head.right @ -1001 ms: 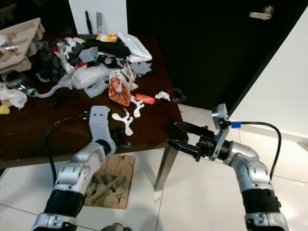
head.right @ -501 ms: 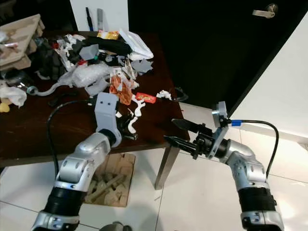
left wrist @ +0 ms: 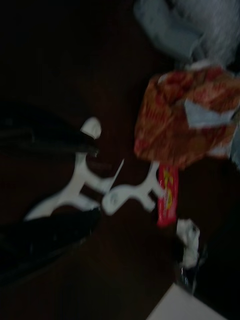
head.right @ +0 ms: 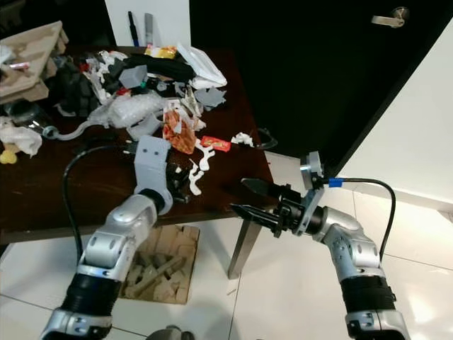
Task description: Picking trash to rubbish bin
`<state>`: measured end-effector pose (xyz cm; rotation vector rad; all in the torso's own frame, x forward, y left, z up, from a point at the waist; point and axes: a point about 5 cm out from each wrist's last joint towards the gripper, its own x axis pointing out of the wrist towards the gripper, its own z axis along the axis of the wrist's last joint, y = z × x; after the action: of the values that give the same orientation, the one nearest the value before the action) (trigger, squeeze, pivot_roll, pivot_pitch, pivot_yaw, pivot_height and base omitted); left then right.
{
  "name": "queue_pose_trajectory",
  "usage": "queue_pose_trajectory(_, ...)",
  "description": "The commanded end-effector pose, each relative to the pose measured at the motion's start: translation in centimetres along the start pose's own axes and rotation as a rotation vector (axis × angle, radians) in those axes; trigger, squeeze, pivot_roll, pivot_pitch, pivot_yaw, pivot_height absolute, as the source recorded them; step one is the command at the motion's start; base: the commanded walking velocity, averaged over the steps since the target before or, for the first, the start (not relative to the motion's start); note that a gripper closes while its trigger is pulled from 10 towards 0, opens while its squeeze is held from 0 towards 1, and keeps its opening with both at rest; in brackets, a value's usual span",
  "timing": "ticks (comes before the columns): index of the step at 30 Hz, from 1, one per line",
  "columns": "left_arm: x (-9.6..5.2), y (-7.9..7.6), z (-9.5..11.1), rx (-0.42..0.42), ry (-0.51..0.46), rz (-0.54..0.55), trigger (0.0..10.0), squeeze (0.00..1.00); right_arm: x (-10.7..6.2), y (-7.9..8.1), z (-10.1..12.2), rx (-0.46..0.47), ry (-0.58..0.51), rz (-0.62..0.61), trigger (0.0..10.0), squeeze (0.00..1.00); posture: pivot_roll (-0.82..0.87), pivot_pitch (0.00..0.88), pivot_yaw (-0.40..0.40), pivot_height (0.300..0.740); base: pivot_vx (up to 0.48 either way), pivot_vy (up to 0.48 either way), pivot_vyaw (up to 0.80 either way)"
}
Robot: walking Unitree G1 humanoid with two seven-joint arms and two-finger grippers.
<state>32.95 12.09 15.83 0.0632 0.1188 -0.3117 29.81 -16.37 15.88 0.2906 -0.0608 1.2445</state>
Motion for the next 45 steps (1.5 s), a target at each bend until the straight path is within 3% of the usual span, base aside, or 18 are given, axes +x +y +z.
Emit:
queue_pose_trajectory(1, 0.2, 0.2, 0.1, 0.045, -0.013, -0.034, 10.0, 1.0, -0.3, 0.3, -0.4, 0.012, 0.01, -0.005, 10.0, 0.0, 0.16, 0.161, -0.073, 0.74, 0.0, 0.0, 0.0)
queue_pose_trajectory(14, 2.0, -0.4, 1.6, 0.124, -0.017, -0.257, 10.0, 1.0, -1.1, 0.9, -0.4, 0.011, 0.043, -0.028, 10.0, 0.0, 0.1, 0.199, -0.077, 0.74, 0.0, 0.0, 0.0)
queue_pose_trajectory(18, 2.4, 0.7, 1.3, 0.184, 0.068, -0.267, 10.0, 1.0, -1.7, 1.1, -0.4, 0.007, 0.063, -0.05, 10.0, 0.0, 0.08, 0.205, -0.073, 0.74, 0.0, 0.0, 0.0)
queue_pose_trajectory(22, 2.6, 2.2, 1.1, 0.177, 0.137, -0.248, 10.0, 1.0, -2.1, 1.2, -0.3, 0.003, 0.069, -0.066, 10.0, 0.0, 0.07, 0.205, -0.071, 0.74, 0.0, 0.0, 0.0)
queue_pose_trajectory(23, 2.6, 2.5, 1.1, 0.177, 0.153, -0.251, 10.0, 0.84, -2.2, 1.3, -0.3, 0.002, 0.071, -0.068, 10.0, 0.0, 0.07, 0.204, -0.072, 0.74, 0.0, 0.0, 0.0)
queue_pose_trajectory(24, 2.6, 2.7, 1.1, 0.18, 0.165, -0.256, 10.0, 0.51, -2.2, 1.3, -0.2, 0.001, 0.073, -0.07, 10.0, 0.0, 0.07, 0.204, -0.072, 0.74, 0.0, 0.0, 0.0)
queue_pose_trajectory(25, 2.6, 2.8, 1.1, 0.184, 0.174, -0.258, 10.0, 0.1, -2.3, 1.3, -0.2, 0.001, 0.075, -0.072, 10.0, 0.0, 0.07, 0.207, -0.073, 0.74, 0.0, 0.0, 0.0)
queue_pose_trajectory(27, 2.6, 2.9, 1.2, 0.189, 0.177, -0.259, 10.0, 0.1, -2.4, 1.3, -0.2, 0.0, 0.077, -0.072, 10.0, 0.0, 0.07, 0.207, -0.073, 0.74, 0.0, 0.0, 0.0)
queue_pose_trajectory(28, 2.6, 3.0, 1.3, 0.192, 0.176, -0.27, 10.0, 0.0, -2.4, 1.4, -0.2, -0.001, 0.079, -0.073, 10.0, 0.0, 0.07, 0.204, -0.075, 0.74, 0.0, 0.0, 0.0)
queue_pose_trajectory(37, 2.7, 2.2, 1.1, 0.157, 0.176, -0.381, 10.0, 0.0, -2.5, 1.4, 0.3, -0.012, 0.094, -0.075, 10.0, 0.0, 0.05, 0.209, -0.083, 0.74, 0.0, 0.0, 0.0)
queue_pose_trajectory(45, 3.0, 1.4, 1.7, 0.187, 0.155, -0.464, 10.0, 0.0, -2.8, 1.6, 0.5, -0.014, 0.102, -0.084, 10.0, 0.0, 0.03, 0.222, -0.087, 0.74, 0.0, 0.0, 0.0)
